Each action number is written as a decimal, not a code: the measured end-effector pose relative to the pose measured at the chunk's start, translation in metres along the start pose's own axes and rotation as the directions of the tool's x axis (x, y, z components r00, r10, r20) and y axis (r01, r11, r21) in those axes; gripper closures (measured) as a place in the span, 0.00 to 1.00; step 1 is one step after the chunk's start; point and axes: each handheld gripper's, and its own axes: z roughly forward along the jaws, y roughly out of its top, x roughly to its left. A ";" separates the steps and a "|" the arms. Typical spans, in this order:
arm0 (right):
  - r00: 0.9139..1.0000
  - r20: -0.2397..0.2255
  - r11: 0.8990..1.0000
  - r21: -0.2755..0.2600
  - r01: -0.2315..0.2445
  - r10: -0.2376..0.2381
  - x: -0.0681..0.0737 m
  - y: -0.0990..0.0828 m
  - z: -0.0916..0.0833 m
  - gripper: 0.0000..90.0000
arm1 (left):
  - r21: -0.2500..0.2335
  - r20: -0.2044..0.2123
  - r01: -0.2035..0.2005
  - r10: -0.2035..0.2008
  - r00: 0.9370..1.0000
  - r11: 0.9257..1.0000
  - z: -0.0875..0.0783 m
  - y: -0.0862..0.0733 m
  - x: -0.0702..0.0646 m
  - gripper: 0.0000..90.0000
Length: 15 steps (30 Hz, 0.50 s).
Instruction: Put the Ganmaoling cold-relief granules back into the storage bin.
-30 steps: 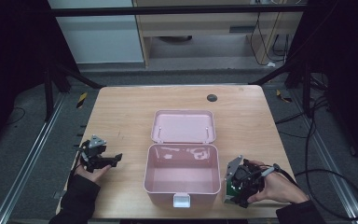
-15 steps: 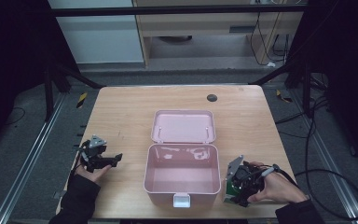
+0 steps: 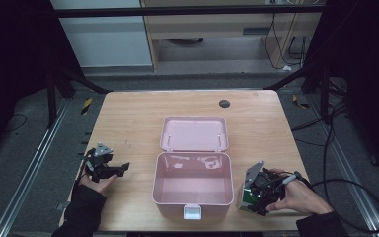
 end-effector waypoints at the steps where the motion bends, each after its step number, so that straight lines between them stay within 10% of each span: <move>1: 1.000 0.004 1.000 -0.005 0.005 -0.005 -0.001 0.000 -0.004 0.18 | 0.001 -0.001 -0.003 0.003 1.000 1.000 0.000 0.000 0.000 0.23; 15: 0.998 0.045 0.996 -0.074 0.039 -0.036 -0.002 0.012 -0.071 0.18 | 0.007 0.002 -0.006 0.006 1.000 1.000 0.001 0.000 0.000 0.23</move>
